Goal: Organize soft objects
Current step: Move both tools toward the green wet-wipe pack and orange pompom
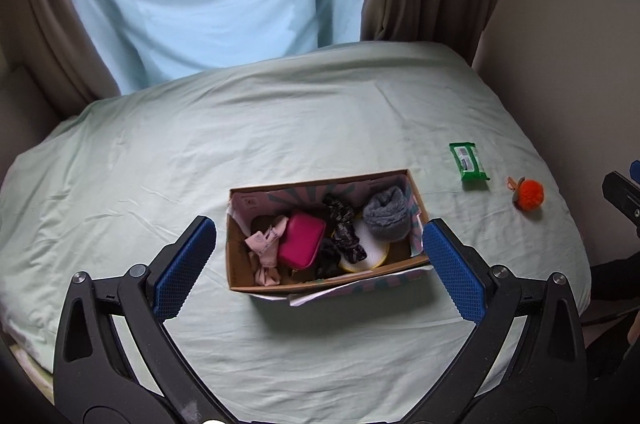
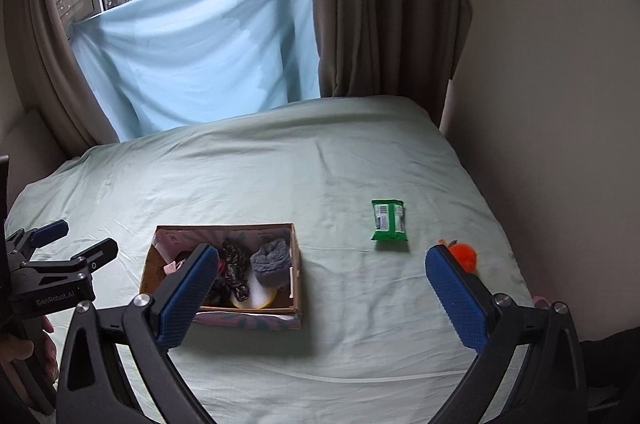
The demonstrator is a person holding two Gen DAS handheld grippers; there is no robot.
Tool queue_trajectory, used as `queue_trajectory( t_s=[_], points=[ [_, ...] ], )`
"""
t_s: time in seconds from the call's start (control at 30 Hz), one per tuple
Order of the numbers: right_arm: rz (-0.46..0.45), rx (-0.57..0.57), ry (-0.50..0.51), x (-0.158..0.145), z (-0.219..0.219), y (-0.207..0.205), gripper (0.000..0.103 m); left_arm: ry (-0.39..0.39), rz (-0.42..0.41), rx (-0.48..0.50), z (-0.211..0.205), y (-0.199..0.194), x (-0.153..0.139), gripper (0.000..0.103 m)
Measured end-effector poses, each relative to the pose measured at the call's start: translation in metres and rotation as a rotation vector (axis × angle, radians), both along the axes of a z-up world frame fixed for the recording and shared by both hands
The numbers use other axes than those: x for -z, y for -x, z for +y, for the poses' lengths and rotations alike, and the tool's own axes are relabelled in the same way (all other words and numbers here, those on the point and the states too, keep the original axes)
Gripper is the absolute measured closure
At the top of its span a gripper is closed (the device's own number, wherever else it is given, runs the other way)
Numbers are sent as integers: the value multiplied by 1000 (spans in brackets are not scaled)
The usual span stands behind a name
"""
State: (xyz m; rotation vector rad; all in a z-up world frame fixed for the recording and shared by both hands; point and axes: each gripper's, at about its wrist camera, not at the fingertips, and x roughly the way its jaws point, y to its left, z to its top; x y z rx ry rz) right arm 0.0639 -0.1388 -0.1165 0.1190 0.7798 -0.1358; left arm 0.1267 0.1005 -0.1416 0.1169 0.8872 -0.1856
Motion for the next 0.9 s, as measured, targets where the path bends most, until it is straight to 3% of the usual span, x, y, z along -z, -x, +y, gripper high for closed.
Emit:
queue_trajectory(
  t_s=[0.2, 0.47, 0.7, 0.9],
  points=[
    [-15, 67, 27, 8, -56, 9, 0, 15, -16, 47, -67, -13, -7, 0],
    [22, 146, -5, 38, -145, -4, 0, 3, 14, 168, -176, -50, 12, 0],
    [60, 223, -110, 90, -210, -27, 0, 30, 114, 242, -259, -91, 63, 0],
    [105, 265, -148, 143, -246, -57, 3, -11, 193, 277, -316, -132, 126, 0]
  ],
)
